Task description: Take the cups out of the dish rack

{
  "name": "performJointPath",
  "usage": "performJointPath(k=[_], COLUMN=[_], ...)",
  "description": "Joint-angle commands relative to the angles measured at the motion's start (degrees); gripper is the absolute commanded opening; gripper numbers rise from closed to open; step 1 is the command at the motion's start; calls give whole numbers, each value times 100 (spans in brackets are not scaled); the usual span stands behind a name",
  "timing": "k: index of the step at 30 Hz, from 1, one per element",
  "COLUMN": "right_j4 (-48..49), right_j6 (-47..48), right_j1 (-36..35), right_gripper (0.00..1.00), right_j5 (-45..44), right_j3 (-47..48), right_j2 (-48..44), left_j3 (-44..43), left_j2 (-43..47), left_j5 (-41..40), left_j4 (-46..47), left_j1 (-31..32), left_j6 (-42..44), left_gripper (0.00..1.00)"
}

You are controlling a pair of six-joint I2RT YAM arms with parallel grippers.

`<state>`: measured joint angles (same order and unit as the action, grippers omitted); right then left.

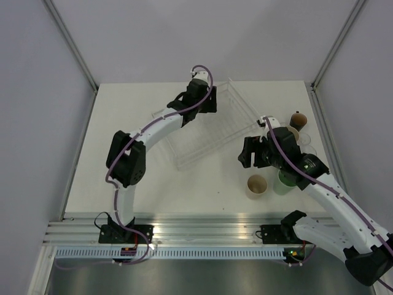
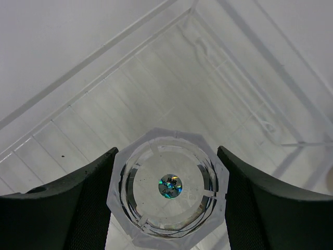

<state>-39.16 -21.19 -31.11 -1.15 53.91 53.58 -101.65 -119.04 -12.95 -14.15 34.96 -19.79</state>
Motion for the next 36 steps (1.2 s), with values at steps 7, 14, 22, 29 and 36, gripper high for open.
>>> performJointPath(k=[7,14,22,29,36], right_j4=[1014,2296,3765,4477,4970], right_j6=[-227,-579,-983,-913,-1089], right_j1=[18,18,18,26,-17], right_gripper=[80,80,81,82,82], right_j5=[97,527,1099,1204,1582], right_j3=[-179,-600,-935,-988,-996], right_j2=[-243,-472,-164,161,442], left_j3=[1550,3325,4899,5716,5937], left_j2=[2006,2974,3212,2948,3186], left_j5=[3034,5396,6454,6446,6472], left_j4=[1695,3803,7200,9288,9097], left_j1=[-1096,-1588,-1712,-1747,-1747], left_j6=[-2204,-4241,-7115,-8839,-8673], left_gripper=[2,2,2,2,2])
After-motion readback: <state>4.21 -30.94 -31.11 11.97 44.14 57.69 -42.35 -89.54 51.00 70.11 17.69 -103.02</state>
